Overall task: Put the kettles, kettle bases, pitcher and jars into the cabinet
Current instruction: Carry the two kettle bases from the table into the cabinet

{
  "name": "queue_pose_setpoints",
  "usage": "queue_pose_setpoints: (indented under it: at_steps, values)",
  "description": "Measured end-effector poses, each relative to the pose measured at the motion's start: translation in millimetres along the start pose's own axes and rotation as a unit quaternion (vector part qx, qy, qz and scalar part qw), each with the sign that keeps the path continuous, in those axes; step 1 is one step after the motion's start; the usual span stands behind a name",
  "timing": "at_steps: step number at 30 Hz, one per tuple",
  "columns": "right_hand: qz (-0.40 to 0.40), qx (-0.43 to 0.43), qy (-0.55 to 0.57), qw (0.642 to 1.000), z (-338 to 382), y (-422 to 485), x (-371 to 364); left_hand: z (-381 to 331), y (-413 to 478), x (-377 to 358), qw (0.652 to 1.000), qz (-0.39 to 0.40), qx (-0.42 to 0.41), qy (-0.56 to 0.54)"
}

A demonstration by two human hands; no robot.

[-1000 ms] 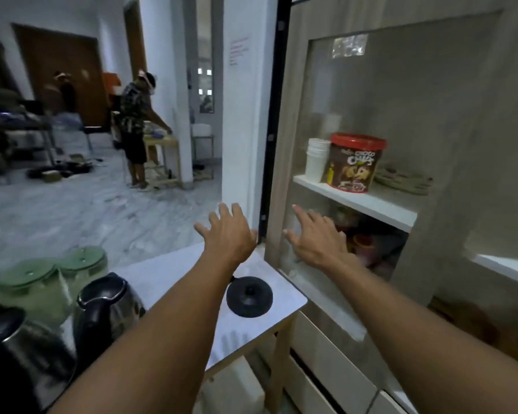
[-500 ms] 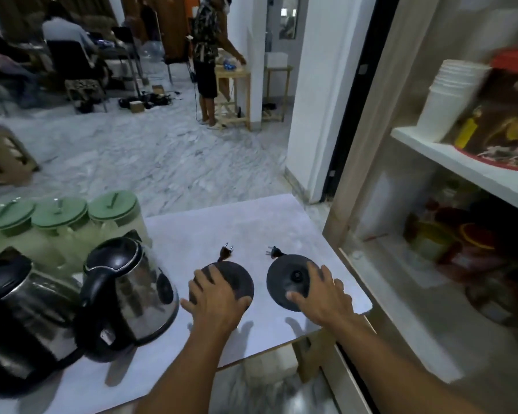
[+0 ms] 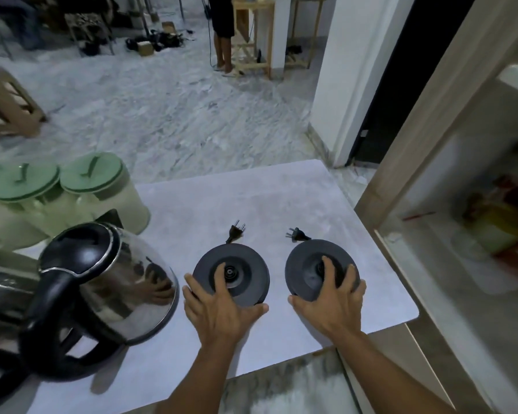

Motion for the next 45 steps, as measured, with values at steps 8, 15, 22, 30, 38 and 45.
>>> queue_pose_setpoints:
  at_steps: [8,15,22,30,38,45]
  values:
    - [-0.016,-0.008,0.016,1.000,1,-14,3,-4,-11,14,0.999,-0.043,0.012,0.011]
    - [-0.006,-0.005,0.010,1.000,-2,-34,7,5,-39,23,0.997,-0.066,0.018,0.028]
    - [0.010,-0.008,0.008,1.000,-2,-48,3,9,-45,19,0.999,-0.021,0.014,0.039]
    - [0.001,-0.015,0.020,1.000,-5,-47,-2,8,-41,2,0.997,0.037,-0.001,0.064]
    - [-0.004,-0.030,-0.001,1.000,-14,-49,4,-5,-50,11,0.998,-0.017,-0.018,0.050]
    - [-0.009,-0.016,-0.007,1.000,-20,-55,22,-6,-56,20,0.998,-0.033,-0.016,0.059]
Point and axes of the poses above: each hand's wrist, its own y-axis towards the middle knuckle, its own x-axis out of the back of the hand, z = x × y, the point moved 6 cm from there along y, towards the middle knuckle, and after that the axes turned 9 degrees about -z, right-handed, at the moved point
